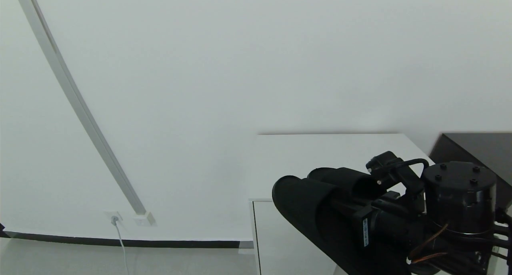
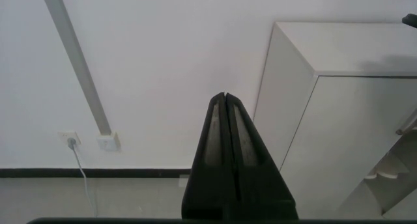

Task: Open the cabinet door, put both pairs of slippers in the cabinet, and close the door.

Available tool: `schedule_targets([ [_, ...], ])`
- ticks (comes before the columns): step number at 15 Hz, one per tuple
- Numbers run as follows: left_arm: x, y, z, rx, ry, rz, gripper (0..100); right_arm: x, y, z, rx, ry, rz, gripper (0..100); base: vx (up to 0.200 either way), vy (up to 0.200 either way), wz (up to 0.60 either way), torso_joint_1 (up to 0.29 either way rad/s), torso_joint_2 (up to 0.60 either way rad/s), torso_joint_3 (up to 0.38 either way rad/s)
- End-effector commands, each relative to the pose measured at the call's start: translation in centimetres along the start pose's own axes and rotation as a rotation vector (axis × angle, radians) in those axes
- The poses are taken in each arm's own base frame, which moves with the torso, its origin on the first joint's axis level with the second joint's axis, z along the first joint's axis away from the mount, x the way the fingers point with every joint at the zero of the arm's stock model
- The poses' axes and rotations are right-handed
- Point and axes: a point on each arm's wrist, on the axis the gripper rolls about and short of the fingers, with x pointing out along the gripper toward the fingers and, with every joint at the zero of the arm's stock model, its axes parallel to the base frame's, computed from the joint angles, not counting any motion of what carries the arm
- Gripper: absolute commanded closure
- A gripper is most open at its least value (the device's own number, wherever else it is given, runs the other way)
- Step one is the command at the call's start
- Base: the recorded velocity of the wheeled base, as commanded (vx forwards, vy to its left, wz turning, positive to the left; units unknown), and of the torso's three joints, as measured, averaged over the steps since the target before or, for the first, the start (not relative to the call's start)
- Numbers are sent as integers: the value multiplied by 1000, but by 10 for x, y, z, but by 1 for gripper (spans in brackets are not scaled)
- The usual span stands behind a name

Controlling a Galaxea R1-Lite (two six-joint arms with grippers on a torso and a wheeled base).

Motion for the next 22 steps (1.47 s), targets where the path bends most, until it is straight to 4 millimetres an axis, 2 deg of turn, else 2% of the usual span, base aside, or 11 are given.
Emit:
schedule_targets([
  [1,0,0,0,-1,2,0,100,-1,1,-2,-2,5,5,100,-200,0,0,27,7,2],
  [8,0,0,0,-1,0,0,100,-1,3,-2,-6,6,12,100,-200,0,0,-2,0,4],
  [19,0,0,0,2,2,0,100,-1,4,-5,-11,17,15,100,0,0,0,0,0,0],
  [22,0,0,0,2,2,0,100,0,5,-6,-12,21,16,100,0,-200,0,-1,2,4],
])
